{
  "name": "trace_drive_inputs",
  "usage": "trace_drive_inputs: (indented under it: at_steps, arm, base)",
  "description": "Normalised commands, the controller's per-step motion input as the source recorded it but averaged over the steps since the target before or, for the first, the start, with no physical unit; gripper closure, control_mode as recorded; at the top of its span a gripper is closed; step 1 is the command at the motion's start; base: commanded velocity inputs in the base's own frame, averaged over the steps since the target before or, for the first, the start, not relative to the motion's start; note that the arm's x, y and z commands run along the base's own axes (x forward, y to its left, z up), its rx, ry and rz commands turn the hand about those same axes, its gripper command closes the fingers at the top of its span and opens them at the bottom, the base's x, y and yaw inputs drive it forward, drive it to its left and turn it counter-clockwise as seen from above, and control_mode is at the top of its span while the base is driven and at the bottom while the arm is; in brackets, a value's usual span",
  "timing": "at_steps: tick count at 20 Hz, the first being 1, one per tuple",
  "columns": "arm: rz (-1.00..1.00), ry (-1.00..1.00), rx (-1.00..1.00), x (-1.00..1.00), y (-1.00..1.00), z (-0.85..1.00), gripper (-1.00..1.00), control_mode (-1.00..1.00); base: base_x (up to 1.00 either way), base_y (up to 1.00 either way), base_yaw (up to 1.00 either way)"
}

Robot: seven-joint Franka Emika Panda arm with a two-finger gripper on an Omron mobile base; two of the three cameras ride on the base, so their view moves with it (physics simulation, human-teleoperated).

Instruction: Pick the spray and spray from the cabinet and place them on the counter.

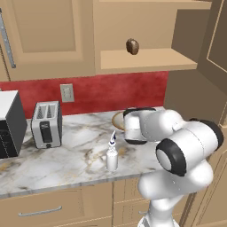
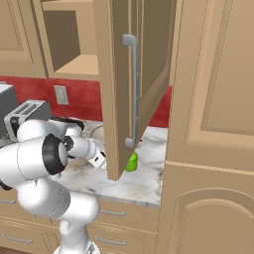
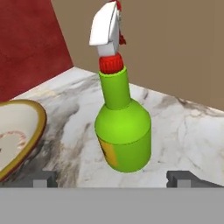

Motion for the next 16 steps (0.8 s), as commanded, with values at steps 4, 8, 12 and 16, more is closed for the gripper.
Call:
trace_drive_inputs:
  at_steps: [4, 8, 12, 16]
  arm:
    - [0.05, 0.0, 0.07, -0.08, 0.21, 0.27, -1.0, -1.0]
    - [0.06, 0.02, 0.07, -0.14, 0.05, 0.04, -1.0, -1.0]
    - [0.05, 0.04, 0.0, -0.01, 0.05, -0.06, -1.0, -1.0]
    - [0.04, 0.13, 0.0, -0.02, 0.13, 0.09, -1.0, -1.0]
  base:
    - [0.0, 0.0, 0.0]
    - [0.0, 0.0, 0.0]
    - [0.0, 0.0, 0.0]
    - [0.0, 0.0, 0.0]
